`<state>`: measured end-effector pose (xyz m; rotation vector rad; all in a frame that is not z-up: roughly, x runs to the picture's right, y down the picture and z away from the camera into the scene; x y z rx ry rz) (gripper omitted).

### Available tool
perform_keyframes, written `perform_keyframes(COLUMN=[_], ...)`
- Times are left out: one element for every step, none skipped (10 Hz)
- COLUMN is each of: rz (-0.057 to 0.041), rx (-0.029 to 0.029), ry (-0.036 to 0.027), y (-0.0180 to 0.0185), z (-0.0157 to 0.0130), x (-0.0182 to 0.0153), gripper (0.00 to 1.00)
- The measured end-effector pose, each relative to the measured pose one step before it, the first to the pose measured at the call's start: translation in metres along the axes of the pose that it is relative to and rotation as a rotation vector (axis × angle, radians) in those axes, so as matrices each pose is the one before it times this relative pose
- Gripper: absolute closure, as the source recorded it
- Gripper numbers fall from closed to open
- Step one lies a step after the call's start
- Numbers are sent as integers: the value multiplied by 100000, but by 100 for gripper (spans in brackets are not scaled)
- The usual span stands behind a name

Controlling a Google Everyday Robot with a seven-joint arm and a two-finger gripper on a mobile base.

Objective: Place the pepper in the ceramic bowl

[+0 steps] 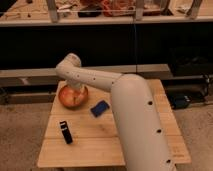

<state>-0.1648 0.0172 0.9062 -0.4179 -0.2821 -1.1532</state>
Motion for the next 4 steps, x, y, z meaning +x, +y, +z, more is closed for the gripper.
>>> perform_keyframes(rz=[-196,-206,-53,-225], rx=[374,189,180,258], ry=[246,245,143,227], y=[-133,-59,-66,-72], z=[58,115,30,247], x=[-36,-28,22,-16], gripper=[31,31,32,36])
